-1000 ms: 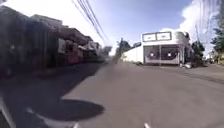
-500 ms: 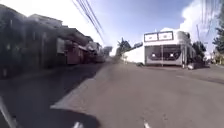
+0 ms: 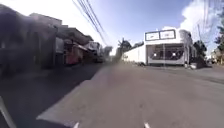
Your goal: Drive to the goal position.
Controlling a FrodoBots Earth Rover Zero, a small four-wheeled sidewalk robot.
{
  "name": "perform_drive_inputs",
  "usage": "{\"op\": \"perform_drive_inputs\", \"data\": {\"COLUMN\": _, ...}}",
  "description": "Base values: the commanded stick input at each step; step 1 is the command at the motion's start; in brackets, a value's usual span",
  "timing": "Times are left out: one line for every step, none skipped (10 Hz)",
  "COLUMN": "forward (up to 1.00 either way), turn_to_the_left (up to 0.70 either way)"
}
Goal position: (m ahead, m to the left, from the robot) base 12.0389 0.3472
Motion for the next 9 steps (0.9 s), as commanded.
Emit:
{"op": "perform_drive_inputs", "data": {"forward": 0.70, "turn_to_the_left": 0.00}}
{"op": "perform_drive_inputs", "data": {"forward": 0.70, "turn_to_the_left": 0.00}}
{"op": "perform_drive_inputs", "data": {"forward": 0.70, "turn_to_the_left": 0.00}}
{"op": "perform_drive_inputs", "data": {"forward": 0.70, "turn_to_the_left": 0.00}}
{"op": "perform_drive_inputs", "data": {"forward": 0.70, "turn_to_the_left": 0.00}}
{"op": "perform_drive_inputs", "data": {"forward": 0.70, "turn_to_the_left": 0.00}}
{"op": "perform_drive_inputs", "data": {"forward": 0.70, "turn_to_the_left": 0.00}}
{"op": "perform_drive_inputs", "data": {"forward": 0.70, "turn_to_the_left": 0.00}}
{"op": "perform_drive_inputs", "data": {"forward": 0.70, "turn_to_the_left": 0.00}}
